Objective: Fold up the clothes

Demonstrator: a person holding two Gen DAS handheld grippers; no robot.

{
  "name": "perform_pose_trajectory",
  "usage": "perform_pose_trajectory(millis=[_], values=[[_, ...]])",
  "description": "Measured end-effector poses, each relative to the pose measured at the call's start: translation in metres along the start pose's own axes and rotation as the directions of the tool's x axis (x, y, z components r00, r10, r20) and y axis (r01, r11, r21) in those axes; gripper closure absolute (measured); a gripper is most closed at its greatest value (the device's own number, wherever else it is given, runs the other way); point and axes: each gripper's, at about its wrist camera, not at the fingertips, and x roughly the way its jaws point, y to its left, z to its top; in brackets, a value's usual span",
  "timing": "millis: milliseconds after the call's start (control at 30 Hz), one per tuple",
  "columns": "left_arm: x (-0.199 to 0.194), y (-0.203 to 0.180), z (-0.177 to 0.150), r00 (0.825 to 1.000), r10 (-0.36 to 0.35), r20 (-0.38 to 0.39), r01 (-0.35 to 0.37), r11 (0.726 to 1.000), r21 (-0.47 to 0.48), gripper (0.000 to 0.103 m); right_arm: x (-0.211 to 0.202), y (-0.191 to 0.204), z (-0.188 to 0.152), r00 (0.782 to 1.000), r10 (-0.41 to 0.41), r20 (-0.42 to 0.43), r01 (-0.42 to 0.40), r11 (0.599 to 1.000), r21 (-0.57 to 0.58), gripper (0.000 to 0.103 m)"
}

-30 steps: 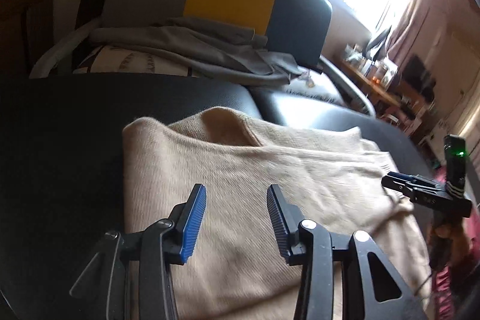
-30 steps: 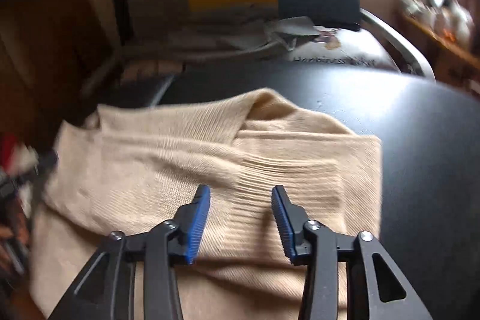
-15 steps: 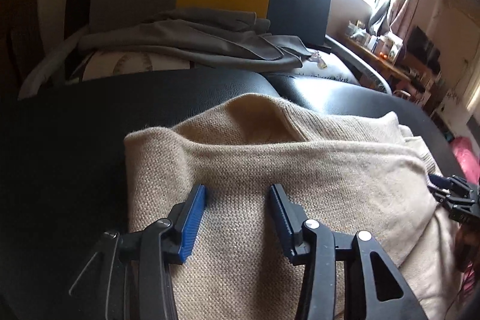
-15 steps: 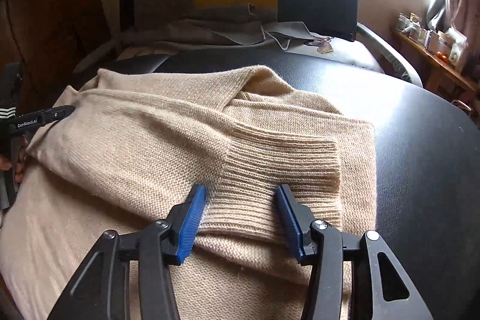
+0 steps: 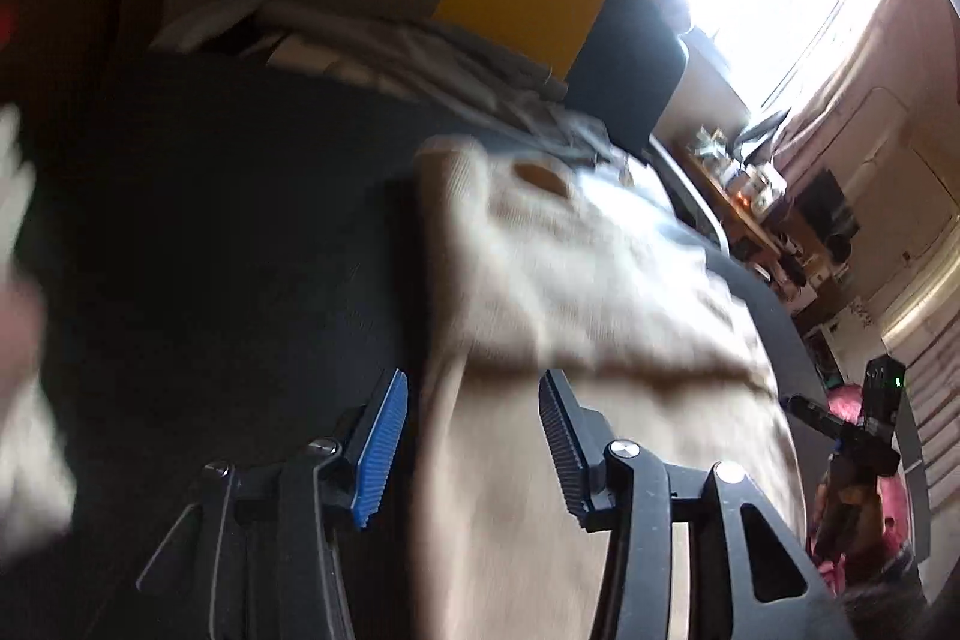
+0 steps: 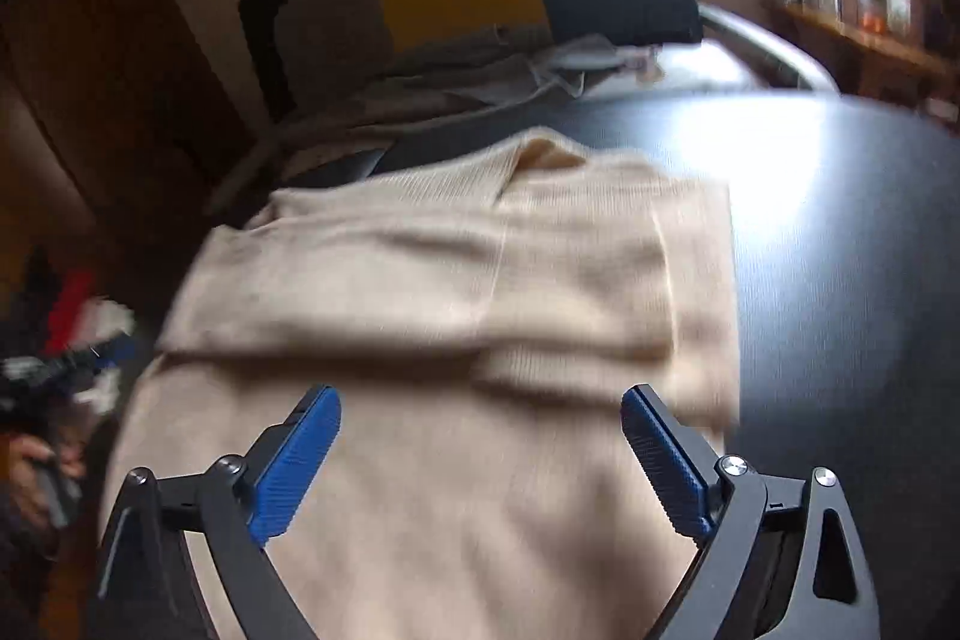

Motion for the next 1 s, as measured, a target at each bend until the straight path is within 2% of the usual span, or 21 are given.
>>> perform_pose_trajectory(millis=[133, 167, 267, 367, 500, 600, 700, 733, 833, 900, 1000], values=[[-0.026, 0.003, -0.053, 0.998, -0.005, -0.058, 0.006, 1.000, 0.020, 0.056, -0.038, -0.026, -0.045, 0.998, 0.066, -0.021, -0.063, 0.990, 0.127, 0.004], [-0.030, 0.002, -0.065, 0.997, -0.007, -0.073, 0.009, 1.000, 0.030, 0.056, -0.049, -0.034, -0.056, 0.997, 0.077, -0.020, -0.073, 0.984, 0.163, 0.000], [-0.040, -0.007, -0.093, 0.995, -0.011, -0.095, 0.017, 0.998, 0.060, 0.056, -0.079, -0.056, -0.088, 0.993, 0.118, -0.011, -0.111, 0.957, 0.270, 0.000], [-0.047, -0.016, -0.110, 0.992, -0.046, -0.119, 0.053, 0.997, 0.058, 0.056, -0.096, -0.072, -0.112, 0.980, 0.196, 0.022, -0.191, 0.921, 0.340, 0.000], [-0.052, -0.027, -0.129, 0.984, -0.096, -0.151, 0.103, 0.994, 0.038, 0.056, -0.097, -0.076, -0.135, 0.932, 0.360, 0.046, -0.348, 0.851, 0.392, 0.000], [-0.050, -0.033, -0.136, 0.977, -0.132, -0.170, 0.137, 0.991, 0.014, 0.056, -0.086, -0.071, -0.144, 0.868, 0.492, 0.060, -0.470, 0.779, 0.414, 0.000], [-0.048, -0.031, -0.137, 0.972, -0.161, -0.170, 0.155, 0.987, -0.050, 0.056, -0.074, -0.067, -0.147, 0.827, 0.553, 0.102, -0.539, 0.729, 0.423, 0.000], [-0.047, -0.030, -0.137, 0.970, -0.171, -0.171, 0.162, 0.984, -0.069, 0.056, -0.071, -0.066, -0.148, 0.819, 0.564, 0.110, -0.552, 0.720, 0.421, 0.000], [-0.050, -0.021, -0.141, 0.964, -0.197, -0.178, 0.174, 0.975, -0.137, 0.059, -0.070, -0.064, -0.149, 0.821, 0.561, 0.110, -0.553, 0.729, 0.404, 0.003], [-0.056, -0.017, -0.150, 0.965, -0.197, -0.171, 0.169, 0.972, -0.165, 0.059, -0.070, -0.066, -0.153, 0.812, 0.574, 0.106, -0.561, 0.717, 0.414, 0.006], [-0.059, -0.030, -0.163, 0.978, -0.123, -0.170, 0.110, 0.990, -0.083, 0.059, -0.071, -0.068, -0.160, 0.799, 0.594, 0.095, -0.573, 0.703, 0.421, 0.006]])
